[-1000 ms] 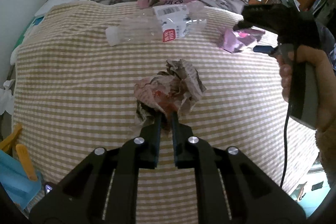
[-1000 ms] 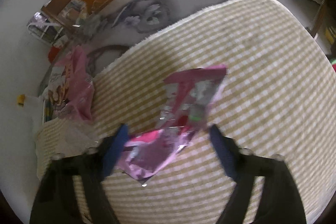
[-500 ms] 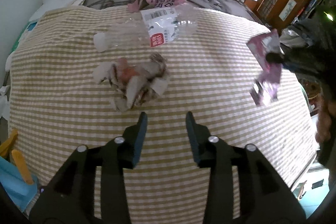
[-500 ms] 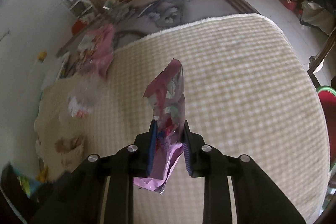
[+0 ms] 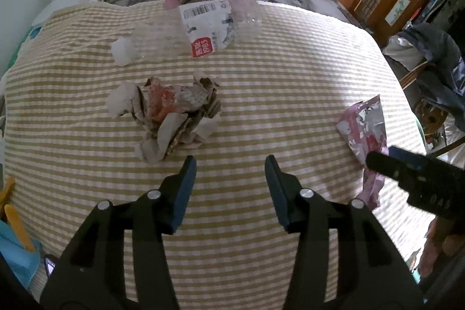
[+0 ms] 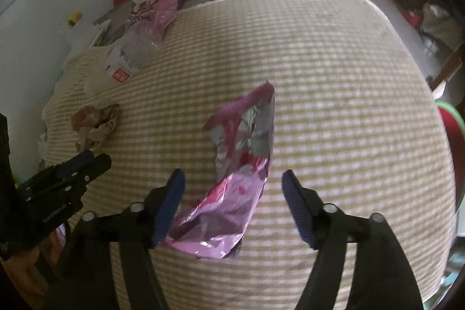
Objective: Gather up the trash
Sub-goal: 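Grasp the crumpled paper ball with the left tool while the right tool grasps the pink foil wrapper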
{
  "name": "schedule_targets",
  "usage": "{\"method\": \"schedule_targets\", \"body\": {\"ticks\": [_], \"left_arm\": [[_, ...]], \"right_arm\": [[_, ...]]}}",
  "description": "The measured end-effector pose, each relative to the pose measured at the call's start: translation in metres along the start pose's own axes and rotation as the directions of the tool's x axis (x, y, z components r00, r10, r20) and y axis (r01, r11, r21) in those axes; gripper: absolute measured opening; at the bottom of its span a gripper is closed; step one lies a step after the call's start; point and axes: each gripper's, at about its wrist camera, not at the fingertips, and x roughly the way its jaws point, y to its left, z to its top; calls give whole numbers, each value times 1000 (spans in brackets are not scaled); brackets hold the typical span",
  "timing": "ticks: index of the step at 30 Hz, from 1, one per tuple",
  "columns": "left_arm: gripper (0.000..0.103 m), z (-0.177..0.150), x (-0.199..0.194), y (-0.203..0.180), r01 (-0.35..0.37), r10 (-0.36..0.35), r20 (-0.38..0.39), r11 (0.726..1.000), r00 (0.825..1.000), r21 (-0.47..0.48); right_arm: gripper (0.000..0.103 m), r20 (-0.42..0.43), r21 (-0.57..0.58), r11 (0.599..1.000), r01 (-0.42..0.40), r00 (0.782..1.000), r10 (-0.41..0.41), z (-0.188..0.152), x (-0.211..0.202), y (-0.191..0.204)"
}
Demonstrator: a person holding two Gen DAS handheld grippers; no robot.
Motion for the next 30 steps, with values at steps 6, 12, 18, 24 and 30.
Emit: {"method": "schedule_targets", "body": {"ticks": [6, 12, 18, 24, 30], "left_arm": [[49, -1, -7, 13, 3, -2, 16, 998, 1000, -65], [53, 1, -9, 23, 14, -10, 30, 990, 1000, -138], [57, 4, -17, 37, 31, -19, 63, 980, 998, -195], [67, 21, -12, 51, 4, 4, 53, 989, 999, -148], [66, 34, 15, 51, -21, 21, -4, 993, 1000, -113]], "right_arm": [[71, -11, 32, 999, -11, 1000, 12, -9, -2, -4], [71, 0, 70, 997, -21, 1000, 21, -12, -7, -13], [71, 4, 85, 996, -25, 1000, 25, -12, -9, -16], [71, 6, 90, 996, -23, 1000, 23, -11, -8, -16], [71, 2, 89, 996, -19, 1000, 19, -10, -6, -15]]}}
